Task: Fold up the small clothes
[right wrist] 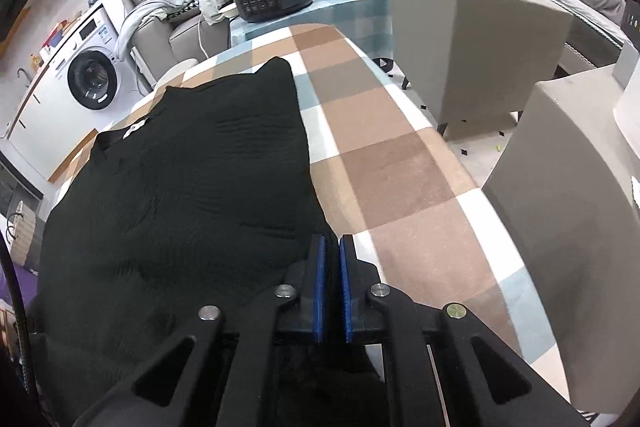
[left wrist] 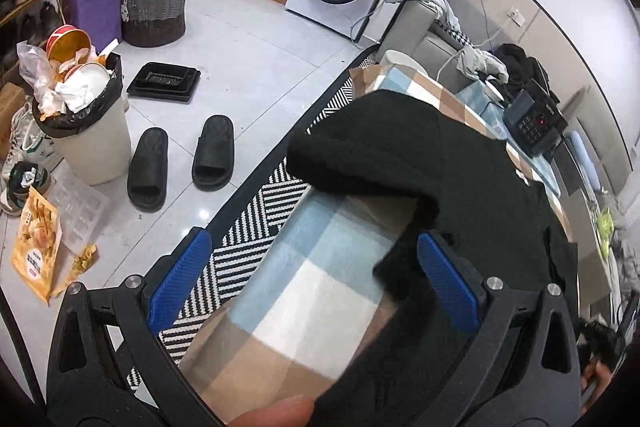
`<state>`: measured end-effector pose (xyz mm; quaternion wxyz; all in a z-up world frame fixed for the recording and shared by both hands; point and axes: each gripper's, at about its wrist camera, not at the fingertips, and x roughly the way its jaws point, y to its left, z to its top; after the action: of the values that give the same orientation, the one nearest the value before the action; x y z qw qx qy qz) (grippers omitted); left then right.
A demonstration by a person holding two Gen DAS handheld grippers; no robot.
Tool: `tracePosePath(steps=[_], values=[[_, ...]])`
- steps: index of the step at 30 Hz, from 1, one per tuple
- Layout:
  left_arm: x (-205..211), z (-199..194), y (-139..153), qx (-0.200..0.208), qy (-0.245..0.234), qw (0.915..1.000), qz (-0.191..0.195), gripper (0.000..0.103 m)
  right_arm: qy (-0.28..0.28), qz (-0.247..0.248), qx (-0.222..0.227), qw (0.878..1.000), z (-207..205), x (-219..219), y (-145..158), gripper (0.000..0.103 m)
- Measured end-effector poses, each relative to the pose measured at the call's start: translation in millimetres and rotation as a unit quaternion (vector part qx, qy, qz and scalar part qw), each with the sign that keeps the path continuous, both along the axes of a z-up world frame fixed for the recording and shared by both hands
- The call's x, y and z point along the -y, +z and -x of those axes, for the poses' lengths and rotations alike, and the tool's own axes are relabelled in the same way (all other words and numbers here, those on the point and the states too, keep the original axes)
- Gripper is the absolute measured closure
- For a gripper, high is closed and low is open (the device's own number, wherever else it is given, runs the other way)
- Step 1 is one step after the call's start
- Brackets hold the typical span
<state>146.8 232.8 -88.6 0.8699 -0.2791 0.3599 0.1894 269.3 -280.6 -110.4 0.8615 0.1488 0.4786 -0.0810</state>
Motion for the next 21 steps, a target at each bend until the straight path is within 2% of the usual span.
tracePosePath(steps=[3,5,7,9,14,17,19,20,21], values=[[-16.6,-17.3,-3.3,0.005,0.004,0.9996,0.028,0.003,0.000,-0.022,0.010,1.000,9.2,-1.8,7.2,0.083],[-25.3,-29.4,-5.0,0.010,0.012,0.9984,0.054,0.008,0.001,-0.041,0.028,0.999,17.4,-7.3,14.2,0.068],[-34.0,-40.3,-8.4,0.014,0.023,0.9969,0.074,0.011,0.010,-0.049,0.045,0.998,28.7,-16.0,21.7,0.063],[-42.3,-54.3,-14.6,0.011,0.033,0.9942,0.102,0.012,0.019,-0.060,0.060,0.996,41.1,-25.8,30.3,0.062],[-60.4,-82.4,-38.6,-0.016,0.062,0.9881,0.140,0.013,0.026,-0.071,0.081,0.994,64.9,-42.9,46.9,0.061],[-69.2,-92.2,-56.4,-0.024,0.080,0.9819,0.170,0.023,0.029,-0.073,0.087,0.993,74.4,-49.1,55.3,0.061],[-71.1,-92.4,-63.7,-0.015,0.087,0.9800,0.178,0.048,0.025,-0.073,0.093,0.993,79.1,-49.9,59.5,0.061],[-70.5,-89.4,-66.5,-0.007,0.095,0.9790,0.180,0.057,0.023,-0.075,0.094,0.992,80.3,-49.1,60.0,0.061],[-72.5,-86.1,-68.2,0.004,0.104,0.9773,0.185,0.076,0.019,-0.077,0.095,0.992,82.0,-48.0,61.3,0.061]])
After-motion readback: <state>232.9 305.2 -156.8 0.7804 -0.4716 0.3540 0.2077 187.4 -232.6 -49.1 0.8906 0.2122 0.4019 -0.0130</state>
